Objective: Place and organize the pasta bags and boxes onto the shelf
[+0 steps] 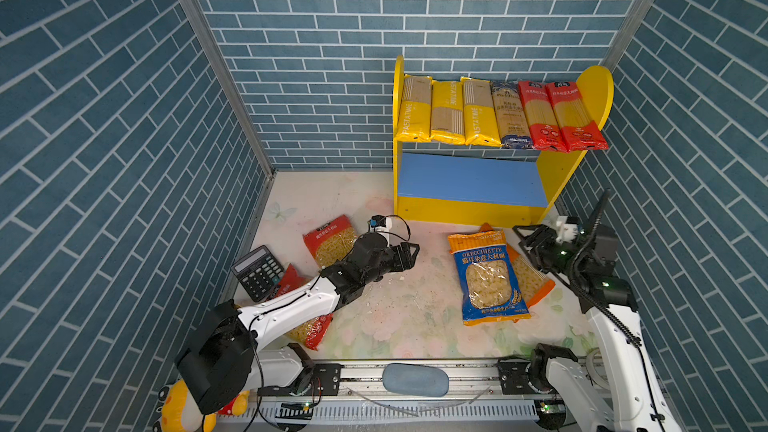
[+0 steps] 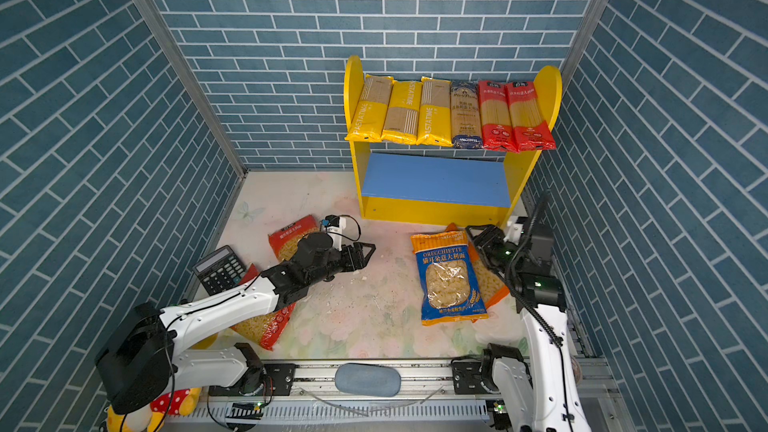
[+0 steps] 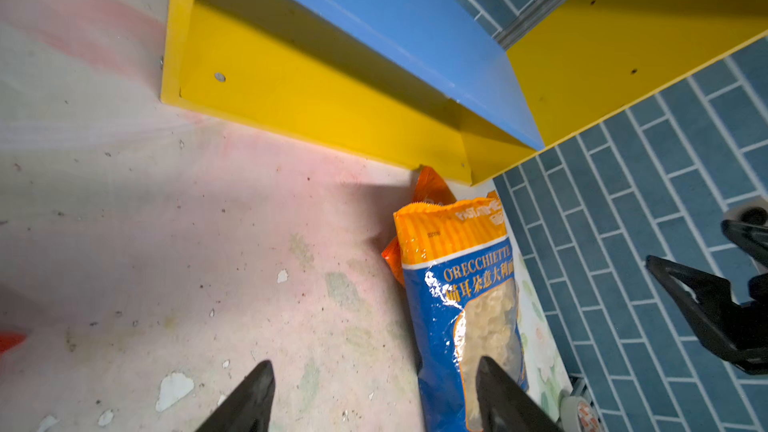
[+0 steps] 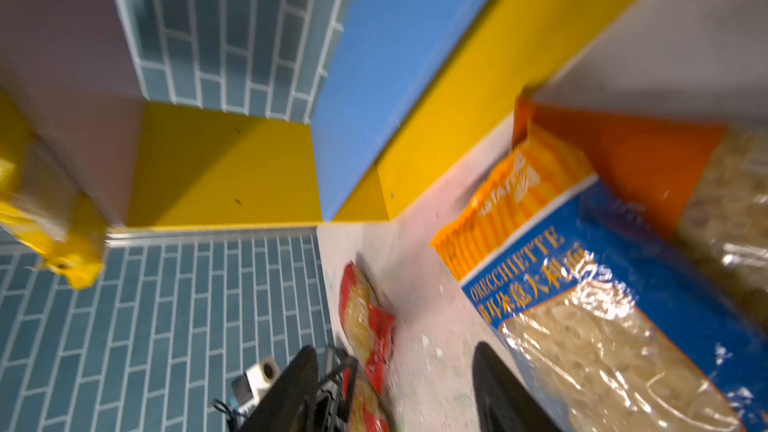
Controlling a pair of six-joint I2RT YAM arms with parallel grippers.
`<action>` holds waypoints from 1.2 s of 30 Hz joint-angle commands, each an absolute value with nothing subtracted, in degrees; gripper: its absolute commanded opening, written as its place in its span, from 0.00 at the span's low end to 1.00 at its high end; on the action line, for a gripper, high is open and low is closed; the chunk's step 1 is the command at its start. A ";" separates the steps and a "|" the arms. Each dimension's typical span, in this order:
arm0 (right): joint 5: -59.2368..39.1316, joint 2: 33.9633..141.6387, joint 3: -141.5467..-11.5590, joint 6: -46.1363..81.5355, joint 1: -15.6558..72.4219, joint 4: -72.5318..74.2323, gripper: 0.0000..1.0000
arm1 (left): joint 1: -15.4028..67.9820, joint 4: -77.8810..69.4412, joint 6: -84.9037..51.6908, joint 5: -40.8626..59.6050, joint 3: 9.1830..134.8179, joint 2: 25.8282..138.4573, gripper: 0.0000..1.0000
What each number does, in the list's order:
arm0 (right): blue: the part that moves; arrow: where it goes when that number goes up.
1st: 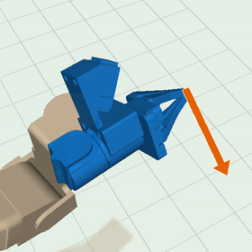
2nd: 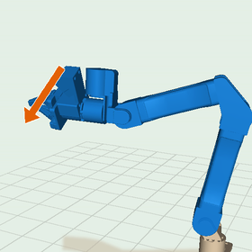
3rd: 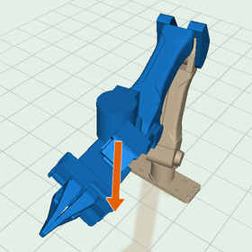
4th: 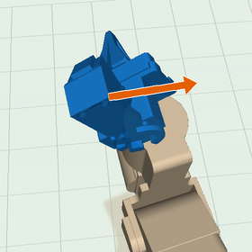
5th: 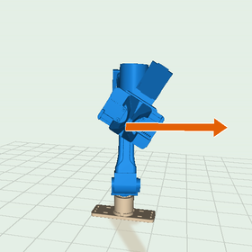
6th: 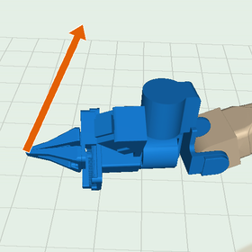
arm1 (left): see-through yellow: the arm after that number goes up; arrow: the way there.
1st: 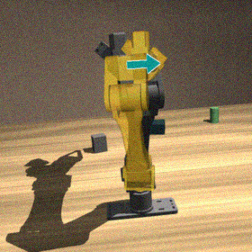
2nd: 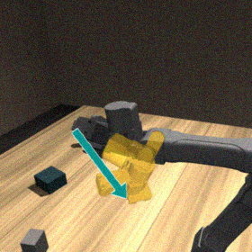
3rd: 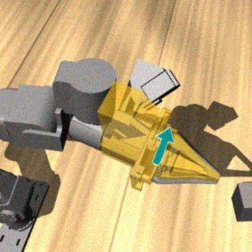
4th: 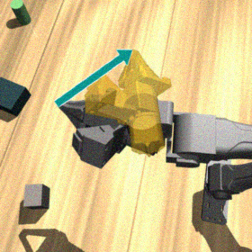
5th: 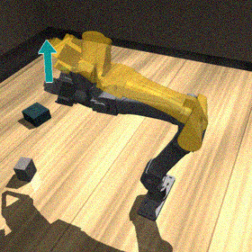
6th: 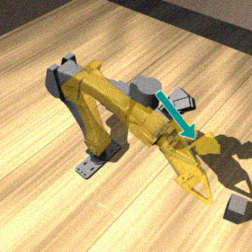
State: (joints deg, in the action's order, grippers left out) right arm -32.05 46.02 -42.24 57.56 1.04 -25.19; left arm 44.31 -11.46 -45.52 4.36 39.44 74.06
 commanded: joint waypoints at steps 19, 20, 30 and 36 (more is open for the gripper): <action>-14.24 99.39 -58.85 56.73 46.99 2.96 0.57 | 32.43 22.65 -38.18 -5.87 37.88 63.76 0.76; -14.91 101.60 -60.55 57.08 47.37 3.83 0.57 | 31.67 24.02 -37.94 -6.48 37.88 62.73 0.76; -22.35 120.50 -78.04 58.40 49.98 6.25 0.60 | 26.63 29.18 -38.51 -9.07 36.57 55.53 0.78; -25.29 128.63 -85.96 60.06 51.50 6.53 0.54 | 26.54 28.34 -39.12 -8.92 36.34 54.90 0.78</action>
